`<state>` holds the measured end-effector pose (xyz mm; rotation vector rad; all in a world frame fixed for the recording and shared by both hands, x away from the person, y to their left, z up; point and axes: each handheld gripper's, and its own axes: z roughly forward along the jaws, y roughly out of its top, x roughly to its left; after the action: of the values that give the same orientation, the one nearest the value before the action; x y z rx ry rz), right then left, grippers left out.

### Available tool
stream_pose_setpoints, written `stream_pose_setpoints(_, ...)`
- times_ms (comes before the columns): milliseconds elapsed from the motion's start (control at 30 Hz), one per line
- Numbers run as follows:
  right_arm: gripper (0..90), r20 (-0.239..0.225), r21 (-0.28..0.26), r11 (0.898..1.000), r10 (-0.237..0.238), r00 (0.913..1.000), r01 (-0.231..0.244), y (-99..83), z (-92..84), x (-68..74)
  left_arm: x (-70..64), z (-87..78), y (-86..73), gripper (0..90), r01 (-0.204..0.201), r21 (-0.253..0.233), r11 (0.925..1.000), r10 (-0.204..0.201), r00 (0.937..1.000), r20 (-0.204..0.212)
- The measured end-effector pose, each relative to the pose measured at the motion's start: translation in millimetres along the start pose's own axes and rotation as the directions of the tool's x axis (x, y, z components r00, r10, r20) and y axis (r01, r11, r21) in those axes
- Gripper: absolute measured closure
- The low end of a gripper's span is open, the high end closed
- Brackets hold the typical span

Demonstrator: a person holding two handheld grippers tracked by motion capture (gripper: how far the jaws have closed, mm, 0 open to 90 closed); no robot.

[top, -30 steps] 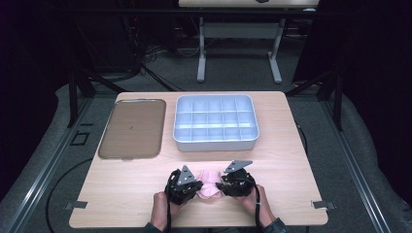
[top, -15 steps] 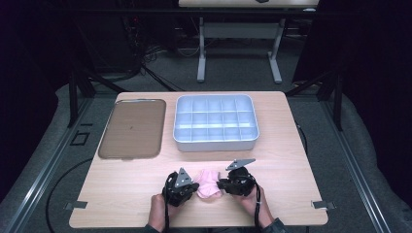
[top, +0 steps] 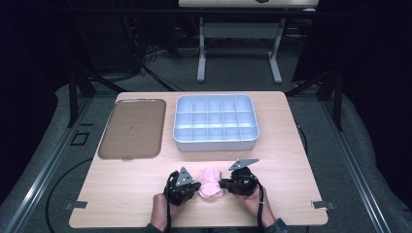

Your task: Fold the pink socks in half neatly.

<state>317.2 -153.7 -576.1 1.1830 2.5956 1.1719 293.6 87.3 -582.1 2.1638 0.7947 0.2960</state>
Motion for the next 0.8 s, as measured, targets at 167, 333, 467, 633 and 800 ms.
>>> stream_pose_setpoints(167, 84.3, 0.010, 0.018, 1.000, -0.001, 0.9999, 0.001, 0.0, -11.4, -3.6, -4.7, 5.5, 2.9, 89.6, 0.027, -0.012, 0.9996, -0.027, 0.9995, 0.014)
stream_pose_setpoints(333, 83.6, -0.004, 0.016, 1.000, 0.011, 0.9999, -0.011, 3.0, -21.6, -6.1, -10.9, 10.9, 8.0, 89.7, 0.023, -0.007, 0.9997, -0.022, 0.9997, 0.014)
stream_pose_setpoints(467, 82.7, -0.012, 0.026, 0.999, 0.019, 0.9998, -0.019, 6.7, -30.3, -7.2, -14.2, 14.1, 10.6, 89.6, 0.025, -0.006, 0.9997, -0.025, 0.9995, 0.020)
stream_pose_setpoints(633, 82.3, -0.002, 0.029, 1.000, 0.008, 1.0000, -0.008, 12.6, -35.4, -3.7, -16.1, 15.9, 12.2, 89.6, 0.028, -0.005, 0.9996, -0.027, 0.9994, 0.022)
stream_pose_setpoints(800, 82.8, 0.001, 0.026, 0.999, -0.021, 0.9998, 0.021, 21.5, -35.3, 3.8, -16.3, 16.8, 13.3, 89.6, 0.026, -0.003, 0.9996, -0.026, 0.9993, 0.025)
